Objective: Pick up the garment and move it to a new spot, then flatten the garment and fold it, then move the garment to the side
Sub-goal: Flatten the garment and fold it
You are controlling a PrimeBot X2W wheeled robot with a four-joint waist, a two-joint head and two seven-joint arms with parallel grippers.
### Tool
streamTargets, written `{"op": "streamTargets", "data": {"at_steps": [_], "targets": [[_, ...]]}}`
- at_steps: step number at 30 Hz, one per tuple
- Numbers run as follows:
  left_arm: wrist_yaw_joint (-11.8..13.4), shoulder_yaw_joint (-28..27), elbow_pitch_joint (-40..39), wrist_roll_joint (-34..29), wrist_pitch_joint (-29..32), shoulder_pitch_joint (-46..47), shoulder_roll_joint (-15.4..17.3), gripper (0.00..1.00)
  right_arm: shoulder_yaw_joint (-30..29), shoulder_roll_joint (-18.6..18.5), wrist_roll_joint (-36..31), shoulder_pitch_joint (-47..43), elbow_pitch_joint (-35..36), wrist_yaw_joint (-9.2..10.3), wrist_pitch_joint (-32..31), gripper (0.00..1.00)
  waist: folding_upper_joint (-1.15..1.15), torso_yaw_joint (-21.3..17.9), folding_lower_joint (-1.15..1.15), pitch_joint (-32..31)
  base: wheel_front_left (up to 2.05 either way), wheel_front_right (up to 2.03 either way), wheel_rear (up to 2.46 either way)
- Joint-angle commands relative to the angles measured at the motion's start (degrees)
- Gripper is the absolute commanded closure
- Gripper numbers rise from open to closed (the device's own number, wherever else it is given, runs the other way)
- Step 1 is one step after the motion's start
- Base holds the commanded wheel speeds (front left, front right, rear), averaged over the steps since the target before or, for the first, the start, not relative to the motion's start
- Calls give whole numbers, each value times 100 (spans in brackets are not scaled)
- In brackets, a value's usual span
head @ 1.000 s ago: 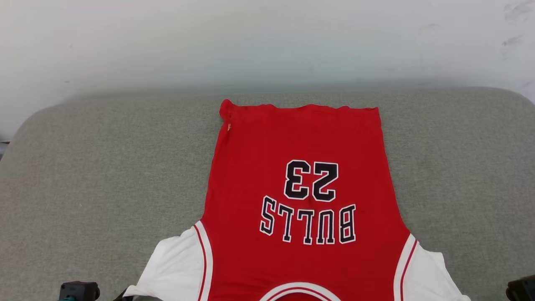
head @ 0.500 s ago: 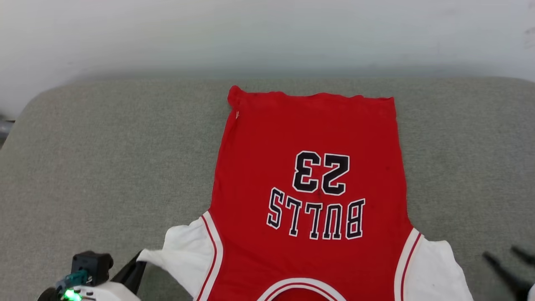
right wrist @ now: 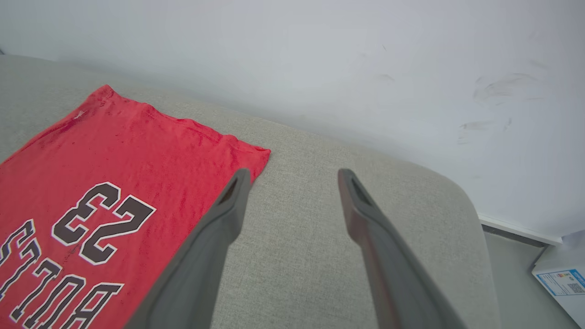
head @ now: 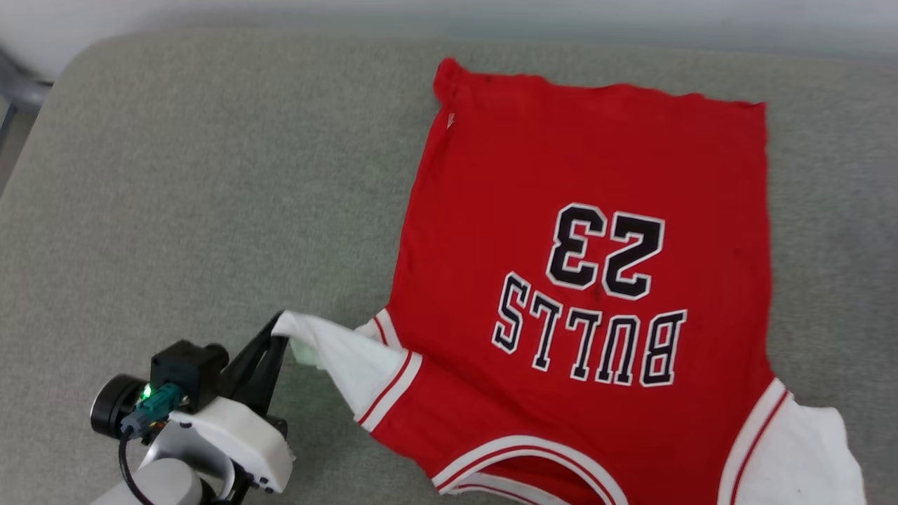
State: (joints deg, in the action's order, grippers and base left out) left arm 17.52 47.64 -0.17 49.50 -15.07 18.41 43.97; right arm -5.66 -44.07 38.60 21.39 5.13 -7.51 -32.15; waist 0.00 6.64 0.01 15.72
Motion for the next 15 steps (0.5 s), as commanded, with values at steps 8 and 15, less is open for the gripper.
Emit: {"op": "streamTargets", "data": {"at_steps": [8, 15], "targets": [[-39, -181, -212, -614, -13, 465, -400, 100, 731, -26, -238, 2247, -1039, 4, -2209, 0, 0, 661, -1, 1036, 0, 0, 0], [-138, -316, -312, -995, -13, 689, -670, 100, 822, 342, -701, 3348, -1900, 4, -3416, 0, 0, 946, -1, 1511, 0, 0, 0]]}}
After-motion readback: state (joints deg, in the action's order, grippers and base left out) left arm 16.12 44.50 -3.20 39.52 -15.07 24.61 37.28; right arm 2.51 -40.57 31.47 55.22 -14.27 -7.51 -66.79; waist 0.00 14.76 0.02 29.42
